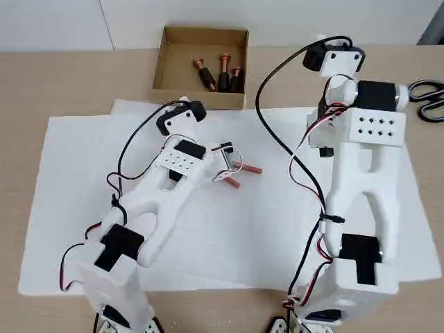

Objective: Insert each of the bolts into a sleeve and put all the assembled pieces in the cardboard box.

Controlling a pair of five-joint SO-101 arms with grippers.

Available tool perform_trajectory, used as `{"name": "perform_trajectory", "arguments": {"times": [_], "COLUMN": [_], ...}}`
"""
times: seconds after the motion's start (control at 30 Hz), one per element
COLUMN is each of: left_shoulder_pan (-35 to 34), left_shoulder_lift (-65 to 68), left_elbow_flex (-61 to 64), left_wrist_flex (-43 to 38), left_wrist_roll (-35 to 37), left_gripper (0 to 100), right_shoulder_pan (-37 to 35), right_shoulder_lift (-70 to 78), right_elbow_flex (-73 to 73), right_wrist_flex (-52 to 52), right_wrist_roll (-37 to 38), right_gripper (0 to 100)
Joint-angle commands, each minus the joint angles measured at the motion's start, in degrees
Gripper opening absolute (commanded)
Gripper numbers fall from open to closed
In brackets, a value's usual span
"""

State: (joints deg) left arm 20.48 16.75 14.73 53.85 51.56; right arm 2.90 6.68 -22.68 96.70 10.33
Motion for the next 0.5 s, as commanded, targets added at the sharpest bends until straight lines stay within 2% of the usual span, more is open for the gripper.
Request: {"name": "perform_trajectory", "arguments": {"times": [0.0, 0.07, 0.3, 0.47], "left_shoulder_pan": [-0.1, -0.1, -0.1, -0.2], "left_shoulder_lift": [-0.4, -0.4, -0.9, -9.0], "left_elbow_flex": [-2.2, -2.3, -2.3, -2.4], "left_wrist_flex": [-0.7, -0.7, -0.6, 3.7], "left_wrist_roll": [0.4, 0.4, 0.4, -0.4], "left_gripper": [8, 0, 1, 1], "right_shoulder_pan": [0.5, 0.5, 0.5, 0.7], "right_shoulder_lift": [-3.2, -3.2, -3.1, -3.1], "right_elbow_flex": [-0.2, -0.2, 1.7, 2.2], "right_wrist_flex": [0.2, 0.2, 0.0, 0.0], "right_wrist_roll": [-0.6, -0.6, -0.7, -0.7], "right_gripper": [0.3, 0.3, 0.3, 0.3]}}
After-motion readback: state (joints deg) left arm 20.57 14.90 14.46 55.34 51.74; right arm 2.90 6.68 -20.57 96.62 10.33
